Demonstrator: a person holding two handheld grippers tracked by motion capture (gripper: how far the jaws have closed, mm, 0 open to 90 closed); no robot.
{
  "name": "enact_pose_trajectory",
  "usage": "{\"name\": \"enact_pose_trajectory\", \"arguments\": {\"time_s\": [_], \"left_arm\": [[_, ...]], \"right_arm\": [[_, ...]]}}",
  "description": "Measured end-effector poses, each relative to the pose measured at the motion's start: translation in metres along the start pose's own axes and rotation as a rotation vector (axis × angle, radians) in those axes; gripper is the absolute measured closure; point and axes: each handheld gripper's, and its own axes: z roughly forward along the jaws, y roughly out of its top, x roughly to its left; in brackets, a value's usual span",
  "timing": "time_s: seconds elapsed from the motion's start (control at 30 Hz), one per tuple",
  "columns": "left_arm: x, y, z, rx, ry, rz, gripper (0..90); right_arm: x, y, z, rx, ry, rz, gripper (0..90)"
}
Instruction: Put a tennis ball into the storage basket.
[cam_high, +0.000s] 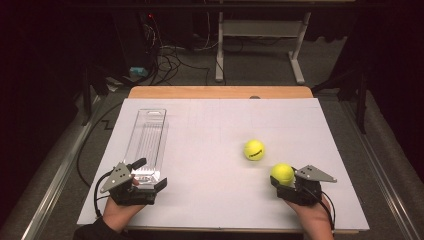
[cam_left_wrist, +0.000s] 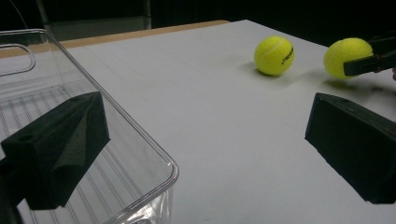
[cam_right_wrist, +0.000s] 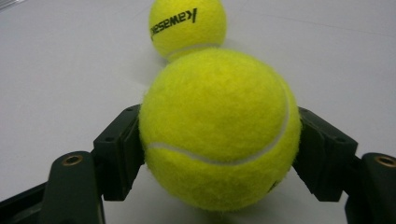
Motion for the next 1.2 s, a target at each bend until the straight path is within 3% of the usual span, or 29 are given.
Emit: {"name": "enact_pose_trajectory", "arguments": {"time_s": [0.6,1.2], "left_arm": [[0.0,0.0,0.002,0.014,-0.009,-0.01,0.3],[-0.001,-0.001,0.003,0.008,-0.006,-0.001,0.3]], "right_arm": [[0.034,0.009,0.017,0.021,0.084,-0.064,26.4],[0.062,0.015,0.03,0.003,0.158,-0.103,26.5]]}}
